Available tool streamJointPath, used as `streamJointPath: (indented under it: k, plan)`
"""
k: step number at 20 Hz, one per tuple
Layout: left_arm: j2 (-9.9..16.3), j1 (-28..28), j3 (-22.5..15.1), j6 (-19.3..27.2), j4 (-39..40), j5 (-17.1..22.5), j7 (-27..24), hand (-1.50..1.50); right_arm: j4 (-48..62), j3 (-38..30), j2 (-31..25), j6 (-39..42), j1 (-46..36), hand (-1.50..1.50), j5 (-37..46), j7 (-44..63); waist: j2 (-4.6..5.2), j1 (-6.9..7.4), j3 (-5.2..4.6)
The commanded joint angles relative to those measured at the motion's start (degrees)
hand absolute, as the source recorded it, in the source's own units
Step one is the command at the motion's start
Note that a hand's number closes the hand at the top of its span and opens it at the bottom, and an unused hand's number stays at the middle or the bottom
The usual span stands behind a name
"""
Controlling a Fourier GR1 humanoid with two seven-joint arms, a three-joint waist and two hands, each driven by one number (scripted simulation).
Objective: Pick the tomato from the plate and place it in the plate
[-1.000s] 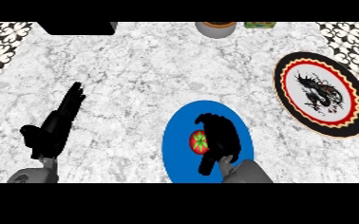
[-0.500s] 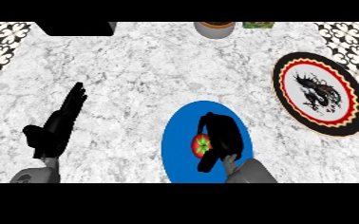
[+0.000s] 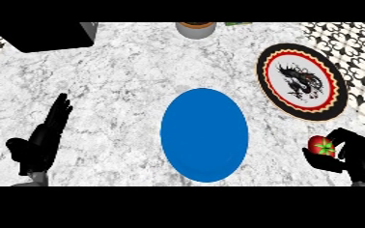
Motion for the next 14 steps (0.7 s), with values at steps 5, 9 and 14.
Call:
streamJointPath:
  k: [5,9,14]
  plan:
    - [1.62,2.11,0.12,-3.64,-2.86,1.51,-0.39,0.00,-8.87,-21.23,-10.65,-5.72,22.74,1.50,-17.37,-18.72,0.40,3.32,-0.12]
    - [-0.66,-1.42,-1.40,-2.49,0.75,-0.34,-1.37,0.00,-17.15,-28.96,-10.66,-5.46,28.20,1.50,-20.67,-20.47,0.87,4.83,-0.20]
    - [-0.15,-3.82,-1.24,-2.15,0.93,-1.20,0.73,0.00,-21.95,-37.09,-8.74,-7.39,29.81,1.50,-22.78,-23.70,0.98,5.80,-0.15]
